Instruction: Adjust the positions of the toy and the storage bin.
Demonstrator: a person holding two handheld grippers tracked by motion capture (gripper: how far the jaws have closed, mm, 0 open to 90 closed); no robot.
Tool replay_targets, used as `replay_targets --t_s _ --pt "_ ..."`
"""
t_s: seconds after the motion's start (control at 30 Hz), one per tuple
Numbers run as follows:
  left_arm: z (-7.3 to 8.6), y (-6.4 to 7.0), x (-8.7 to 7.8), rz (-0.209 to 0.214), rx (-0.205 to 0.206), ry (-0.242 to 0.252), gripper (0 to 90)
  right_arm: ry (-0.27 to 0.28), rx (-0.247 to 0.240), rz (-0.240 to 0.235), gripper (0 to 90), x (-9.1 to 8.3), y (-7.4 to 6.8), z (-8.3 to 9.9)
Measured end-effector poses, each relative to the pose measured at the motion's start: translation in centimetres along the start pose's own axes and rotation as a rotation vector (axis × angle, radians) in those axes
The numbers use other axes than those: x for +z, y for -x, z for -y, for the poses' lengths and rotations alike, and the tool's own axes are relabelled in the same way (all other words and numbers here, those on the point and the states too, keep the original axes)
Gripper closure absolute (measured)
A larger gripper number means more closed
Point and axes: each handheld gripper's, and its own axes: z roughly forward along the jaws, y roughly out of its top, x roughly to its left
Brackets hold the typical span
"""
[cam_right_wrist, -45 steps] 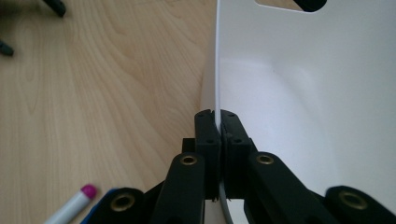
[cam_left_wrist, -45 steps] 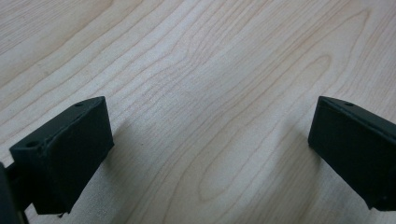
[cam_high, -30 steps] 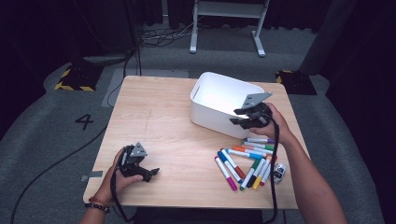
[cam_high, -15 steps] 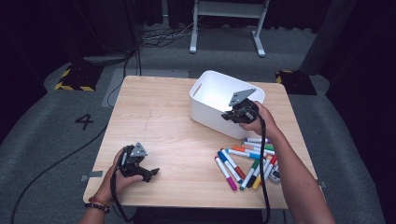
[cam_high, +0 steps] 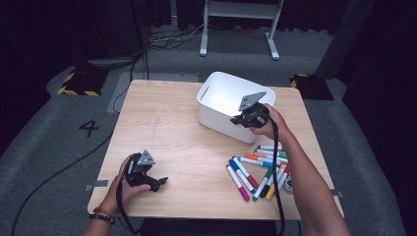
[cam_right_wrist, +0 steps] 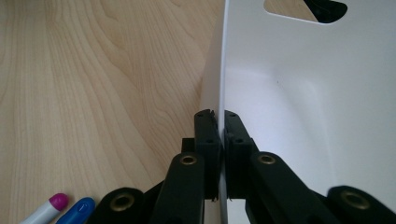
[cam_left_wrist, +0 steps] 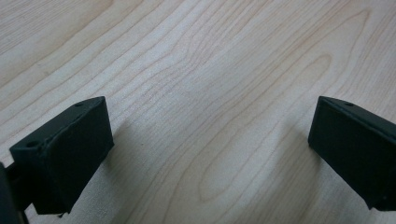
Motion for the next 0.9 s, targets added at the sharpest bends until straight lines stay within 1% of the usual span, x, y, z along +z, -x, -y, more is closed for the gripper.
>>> replay_targets --t_s 0.03,0.07,0.1,0.17,0.2,0.23,0.27,0.3,0.33,0.37,0.4,0.43,0.47,0.5,0.53,0.57,0.6,0.63,0.67,0.7,0.73,0.77,0.8,0.83,0.87,0.9 --pt "0.0 0.0 0.0 0.000 0.000 0.000 0.2 0.001 -0.005 -0.013 87.4 -0.1 -0.2 0.1" --pt "0.0 0.0 0.0 0.000 0.000 0.000 0.1 0.005 -0.024 -0.023 87.5 -0.2 -0.3 0.2" --pt "0.0 0.0 0.0 0.000 0.000 0.000 0.2 0.011 -0.052 -0.050 87.1 -0.6 -0.6 0.5" --pt "0.0 0.0 0.0 0.000 0.000 0.000 0.2 0.014 -0.061 -0.057 86.1 -0.7 -0.7 0.6" --pt "0.0 0.1 0.0 -0.008 -0.007 0.001 0.1 0.020 -0.084 -0.038 83.4 -1.4 -1.1 0.9" --pt "0.0 0.1 0.0 -0.008 -0.007 0.001 0.1 0.020 -0.084 -0.038 83.4 -1.4 -1.1 0.9" --pt "-0.1 0.2 0.1 -0.016 -0.018 0.004 0.1 0.023 -0.074 -0.052 81.4 -2.2 -1.3 1.6" --pt "-0.2 0.2 0.2 0.001 -0.027 -0.002 0.1 0.034 -0.072 -0.034 75.9 -2.4 -1.4 1.8" --pt "-0.3 0.2 0.2 -0.010 -0.015 0.001 0.2 0.039 -0.047 -0.007 68.2 -2.9 -1.5 2.0" --pt "-0.3 0.2 0.2 -0.010 -0.015 0.001 0.2 0.039 -0.047 -0.007 68.2 -2.9 -1.5 2.0" --pt "-0.5 0.2 0.3 -0.021 -0.014 -0.002 0.3 0.113 -0.010 -0.033 61.5 -4.3 -1.8 2.4" --pt "-0.6 0.4 0.4 -0.024 -0.019 -0.005 0.6 0.131 0.000 -0.015 57.6 -4.8 -1.9 2.5" --pt "-0.6 0.4 0.4 -0.006 -0.018 0.003 1.8 0.148 0.024 0.012 57.4 -5.4 -2.1 2.5" --pt "-0.7 0.4 0.4 -0.003 -0.016 0.012 5.7 0.162 0.032 0.020 57.1 -5.9 -2.3 2.7" --pt "-0.7 0.3 0.3 -0.002 -0.004 0.020 10.6 0.169 0.043 0.039 54.8 -6.4 -2.4 2.8" --pt "-0.7 0.3 0.3 -0.002 -0.004 0.020 14.0 0.166 0.063 0.085 51.2 -6.8 -2.5 2.9" --pt "-0.7 0.2 0.4 0.003 -0.015 0.031 14.6 0.164 0.092 0.117 50.1 -7.2 -2.6 3.1" --pt "-0.7 0.2 0.4 0.003 -0.015 0.031 14.5 0.164 0.092 0.117 50.1 -7.2 -2.6 3.1" --pt "-0.6 0.2 0.4 -0.002 -0.017 0.040 14.4 0.165 0.168 0.202 47.1 -8.0 -2.5 3.6" --pt "-0.6 0.2 0.4 0.001 -0.025 0.041 14.4 0.165 0.168 0.202 47.1 -8.0 -2.5 3.6" --pt "-0.6 0.2 0.4 -0.008 -0.020 0.040 14.4 0.163 0.203 0.253 46.2 -8.2 -2.4 3.8" --pt "-0.6 0.3 0.4 -0.015 -0.021 0.043 14.4 0.160 0.237 0.287 45.4 -8.5 -2.3 4.1" --pt "-0.5 0.4 0.3 -0.025 -0.026 0.044 14.4 0.111 0.299 0.370 42.0 -8.8 -1.9 4.7" --pt "-0.5 0.4 0.3 -0.025 -0.030 0.041 14.4 0.094 0.324 0.387 40.6 -8.7 -1.7 5.0" --pt "-0.5 0.4 0.3 -0.025 -0.030 0.041 14.3 0.088 0.353 0.384 39.2 -8.7 -1.4 5.4" --pt "-0.5 0.5 0.3 -0.010 -0.043 0.040 14.3 0.088 0.353 0.384 39.2 -8.7 -1.4 5.4"
